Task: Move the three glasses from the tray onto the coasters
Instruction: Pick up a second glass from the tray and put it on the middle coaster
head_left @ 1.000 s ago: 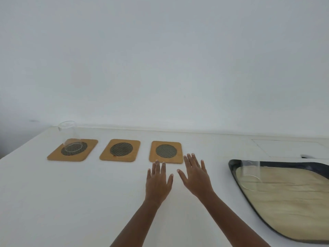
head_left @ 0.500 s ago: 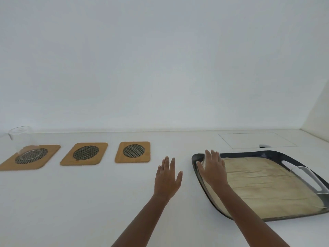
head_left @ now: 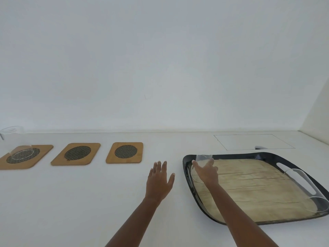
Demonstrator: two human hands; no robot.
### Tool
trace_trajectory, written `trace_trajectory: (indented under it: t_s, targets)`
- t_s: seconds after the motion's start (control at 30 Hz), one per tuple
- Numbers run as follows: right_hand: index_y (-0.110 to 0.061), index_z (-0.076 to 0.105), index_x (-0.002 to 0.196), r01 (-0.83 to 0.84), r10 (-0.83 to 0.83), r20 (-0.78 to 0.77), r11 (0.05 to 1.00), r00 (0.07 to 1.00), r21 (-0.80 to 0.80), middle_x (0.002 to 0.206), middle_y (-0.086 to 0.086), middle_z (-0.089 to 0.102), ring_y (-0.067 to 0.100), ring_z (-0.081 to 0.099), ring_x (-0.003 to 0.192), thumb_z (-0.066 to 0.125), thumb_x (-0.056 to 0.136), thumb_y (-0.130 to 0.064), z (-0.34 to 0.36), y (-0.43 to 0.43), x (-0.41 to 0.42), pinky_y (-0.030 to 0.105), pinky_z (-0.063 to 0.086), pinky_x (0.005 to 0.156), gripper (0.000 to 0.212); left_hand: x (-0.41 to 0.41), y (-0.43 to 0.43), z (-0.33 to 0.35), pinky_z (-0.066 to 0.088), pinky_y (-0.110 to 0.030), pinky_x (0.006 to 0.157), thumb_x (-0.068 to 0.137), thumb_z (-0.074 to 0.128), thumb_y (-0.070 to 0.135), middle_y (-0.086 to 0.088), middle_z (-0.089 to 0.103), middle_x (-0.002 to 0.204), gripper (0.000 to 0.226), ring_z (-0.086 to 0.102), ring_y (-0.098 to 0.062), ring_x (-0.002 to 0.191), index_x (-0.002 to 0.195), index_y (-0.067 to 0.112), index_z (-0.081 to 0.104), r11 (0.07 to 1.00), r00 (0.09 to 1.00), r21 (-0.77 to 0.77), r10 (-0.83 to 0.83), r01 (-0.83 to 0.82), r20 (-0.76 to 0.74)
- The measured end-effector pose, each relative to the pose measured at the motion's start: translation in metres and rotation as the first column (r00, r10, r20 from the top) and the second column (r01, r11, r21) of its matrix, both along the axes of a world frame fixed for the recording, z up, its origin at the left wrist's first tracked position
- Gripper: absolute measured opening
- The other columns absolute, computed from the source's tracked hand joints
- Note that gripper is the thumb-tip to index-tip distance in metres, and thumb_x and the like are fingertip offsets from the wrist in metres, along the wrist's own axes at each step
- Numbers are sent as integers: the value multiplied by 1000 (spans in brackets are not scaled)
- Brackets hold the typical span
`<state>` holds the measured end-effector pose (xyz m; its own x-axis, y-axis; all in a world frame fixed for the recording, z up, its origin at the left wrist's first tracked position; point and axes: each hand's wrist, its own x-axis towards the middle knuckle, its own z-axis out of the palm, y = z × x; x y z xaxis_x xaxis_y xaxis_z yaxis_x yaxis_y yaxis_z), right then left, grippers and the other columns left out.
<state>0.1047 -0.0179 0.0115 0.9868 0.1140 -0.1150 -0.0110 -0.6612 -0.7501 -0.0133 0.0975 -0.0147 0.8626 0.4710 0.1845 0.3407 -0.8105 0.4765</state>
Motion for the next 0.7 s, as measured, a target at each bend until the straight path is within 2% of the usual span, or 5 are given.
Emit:
trace_trajectory:
  t_s: [0.07,0.2,0.37,0.5,0.7]
  targets:
    - [-3,11,140,11,-9,-32,999,999,35,132,32,37,45,44,119,60,82,-39,-1,0,4,45,42,95,85,0,0,0,13,-34,116,82,17,47,-15,22,153,71,11,-26,143,141,10,20,1000,1000,-14,15,-15,5]
    - [0,22,133,41,-23,-114,986,993,162,128,28,43,41,47,114,62,80,-32,1,-5,11,47,43,95,75,1,3,0,13,-34,116,96,33,38,-15,23,152,55,11,-26,143,141,9,21,1000,999,-6,20,-20,39]
    - [-1,33,131,61,-11,-139,931,990,360,125,22,47,37,51,111,61,82,-33,8,-14,14,42,46,87,65,2,7,8,14,-34,116,95,39,34,-14,23,152,55,11,-25,143,141,10,21,1000,996,15,-1,0,90]
    - [-2,52,111,-18,107,-152,870,983,493,106,19,55,31,59,88,64,76,-37,24,-9,7,30,46,61,51,0,13,15,15,-33,116,94,44,32,-13,22,153,59,12,-24,143,142,11,17,999,990,27,-29,25,139]
    - [-11,54,93,-159,378,-254,781,890,604,83,18,54,27,53,62,61,81,-31,63,16,-27,28,44,59,25,-13,32,25,25,-33,112,91,50,27,-10,22,153,65,19,-23,142,143,12,13,999,963,21,-53,49,263]
